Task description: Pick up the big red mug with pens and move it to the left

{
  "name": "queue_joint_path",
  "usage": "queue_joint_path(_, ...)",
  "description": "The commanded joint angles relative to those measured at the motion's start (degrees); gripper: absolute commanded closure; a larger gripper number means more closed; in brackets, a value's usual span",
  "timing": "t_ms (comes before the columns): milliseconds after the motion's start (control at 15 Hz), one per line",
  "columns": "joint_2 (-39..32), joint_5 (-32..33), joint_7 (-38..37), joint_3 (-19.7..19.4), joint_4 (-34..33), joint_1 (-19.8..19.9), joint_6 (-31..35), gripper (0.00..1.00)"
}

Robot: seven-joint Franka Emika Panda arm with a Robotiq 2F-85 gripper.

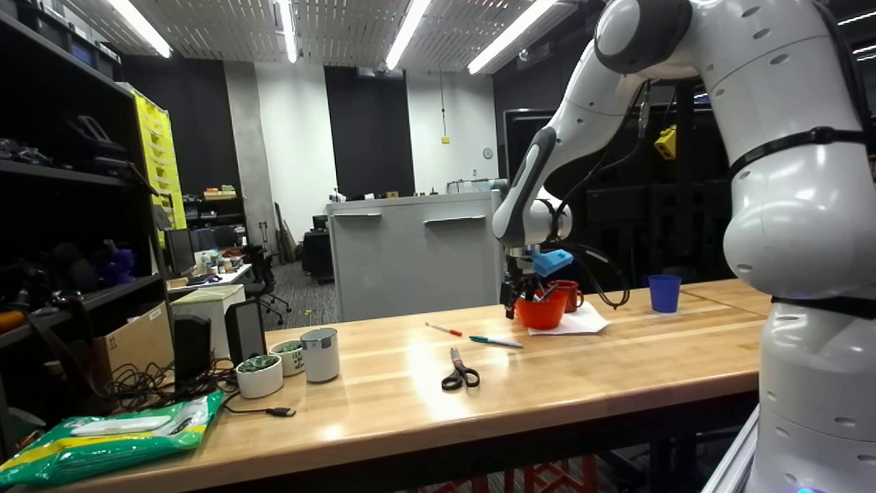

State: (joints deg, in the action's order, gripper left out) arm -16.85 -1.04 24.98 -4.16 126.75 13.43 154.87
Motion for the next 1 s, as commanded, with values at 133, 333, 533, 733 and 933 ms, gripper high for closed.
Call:
queue_joint_path(133, -2.7, -1.0, 2.6, 1.6, -2.9, 1.9, -0.4, 0.24)
queue_joint_path(333, -3.0, -0.5, 2.6, 1.7, -3.2, 2.1, -0.1, 0.39)
queue_joint_path(533, -2.8, -0.4, 2.5, 1.7, -3.1, 2.1, 0.2, 0.63)
queue_joint_path(733, -2.5, 0.3, 1.7, 1.3, -2.9, 1.7, 0.2, 0.85)
queue_joint_path(933, -1.9, 1.0, 0.8, 0.7, -2.5, 1.3, 0.0, 1.0)
